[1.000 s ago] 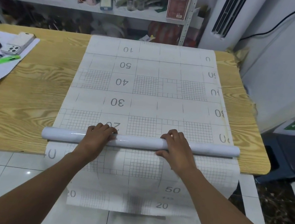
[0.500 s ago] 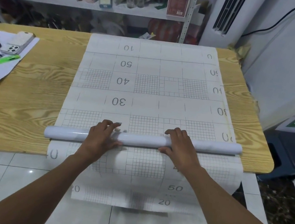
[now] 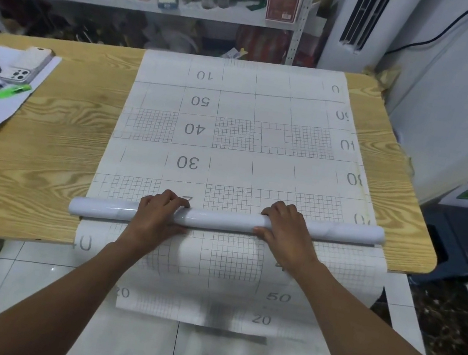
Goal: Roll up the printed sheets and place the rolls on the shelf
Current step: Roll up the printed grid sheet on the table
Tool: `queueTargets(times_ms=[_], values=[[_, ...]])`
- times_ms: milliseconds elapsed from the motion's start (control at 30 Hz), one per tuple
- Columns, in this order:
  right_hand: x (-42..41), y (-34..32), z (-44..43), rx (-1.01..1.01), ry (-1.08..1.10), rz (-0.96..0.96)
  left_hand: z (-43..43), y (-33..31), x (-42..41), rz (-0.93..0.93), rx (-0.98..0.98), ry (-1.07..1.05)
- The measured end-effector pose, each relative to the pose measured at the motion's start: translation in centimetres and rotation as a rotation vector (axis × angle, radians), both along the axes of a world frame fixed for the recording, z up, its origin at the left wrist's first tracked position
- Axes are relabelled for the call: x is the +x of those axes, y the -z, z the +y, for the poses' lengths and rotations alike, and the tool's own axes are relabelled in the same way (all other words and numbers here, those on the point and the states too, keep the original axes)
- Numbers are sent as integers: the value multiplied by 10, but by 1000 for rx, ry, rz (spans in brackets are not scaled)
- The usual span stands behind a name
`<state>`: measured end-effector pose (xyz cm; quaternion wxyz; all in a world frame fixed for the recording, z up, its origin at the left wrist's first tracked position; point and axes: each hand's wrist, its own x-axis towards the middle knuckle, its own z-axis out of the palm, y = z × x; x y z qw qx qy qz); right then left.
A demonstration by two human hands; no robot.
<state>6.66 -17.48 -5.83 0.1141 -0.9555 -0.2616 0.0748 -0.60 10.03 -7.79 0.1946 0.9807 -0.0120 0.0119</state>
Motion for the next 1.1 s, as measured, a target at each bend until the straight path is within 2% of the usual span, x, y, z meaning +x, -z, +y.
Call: queueTargets(times_ms=[467,700,900,1100], values=[[0,0,0,-17,9,4,-2,-2,0,-25,69,12],[-4,3,-3,45,13,-26,-1,-3,3,-7,101,31],[-5,3,-1,54,14,-41,-9,-14,4,79,15,-45],[-5,3,-3,57,7,-13,-9,-11,3,95,26,-45]])
